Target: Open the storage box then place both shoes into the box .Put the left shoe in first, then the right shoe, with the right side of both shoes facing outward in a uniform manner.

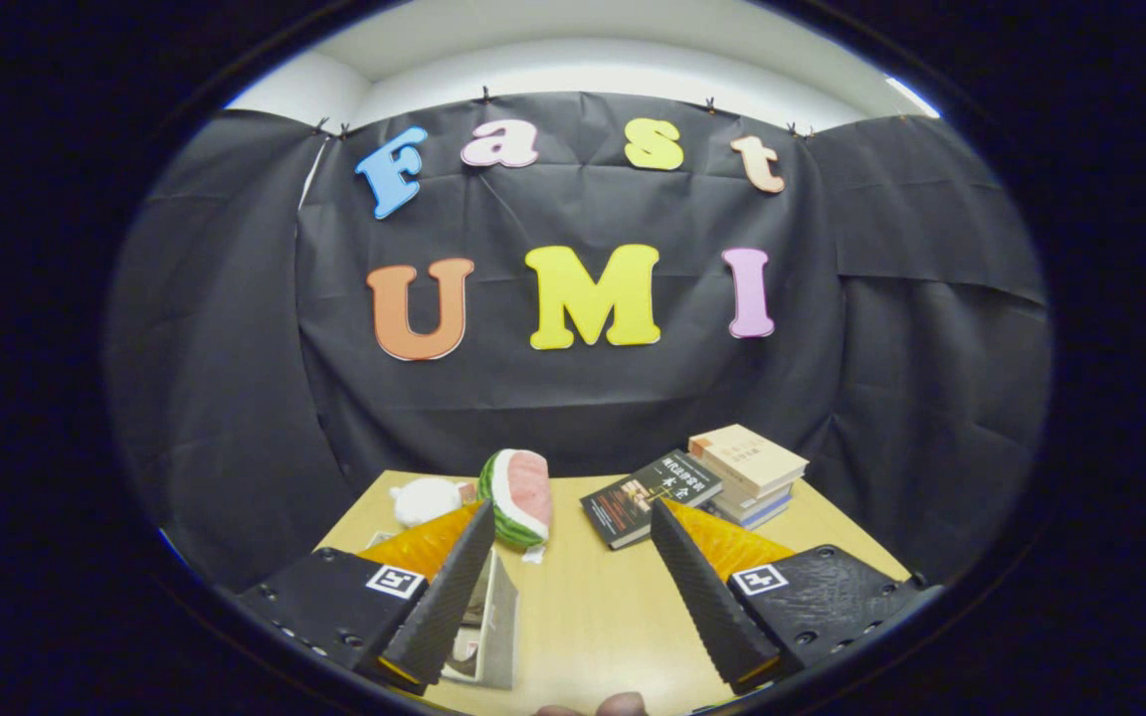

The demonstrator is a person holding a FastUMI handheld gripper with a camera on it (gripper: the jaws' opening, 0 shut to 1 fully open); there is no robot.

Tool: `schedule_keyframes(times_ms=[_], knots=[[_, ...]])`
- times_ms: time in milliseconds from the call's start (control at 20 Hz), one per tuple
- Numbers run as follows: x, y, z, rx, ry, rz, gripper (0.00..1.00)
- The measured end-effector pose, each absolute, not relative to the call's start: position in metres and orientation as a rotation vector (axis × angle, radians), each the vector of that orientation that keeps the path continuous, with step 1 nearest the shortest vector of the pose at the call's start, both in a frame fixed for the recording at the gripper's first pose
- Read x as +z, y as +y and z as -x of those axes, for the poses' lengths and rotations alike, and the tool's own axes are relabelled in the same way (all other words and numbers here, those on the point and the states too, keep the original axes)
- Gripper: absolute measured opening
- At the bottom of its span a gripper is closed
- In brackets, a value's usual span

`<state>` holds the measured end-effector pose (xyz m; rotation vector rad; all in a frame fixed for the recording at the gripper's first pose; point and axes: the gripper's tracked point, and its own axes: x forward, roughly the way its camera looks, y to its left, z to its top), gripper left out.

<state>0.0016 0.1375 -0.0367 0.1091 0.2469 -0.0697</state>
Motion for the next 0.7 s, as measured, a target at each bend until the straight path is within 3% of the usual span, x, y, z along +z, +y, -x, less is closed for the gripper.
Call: schedule_keyframes(times_ms=[700], knots=[[-0.021,0.128,0.019,-0.079,0.176,-0.107,0.96]])
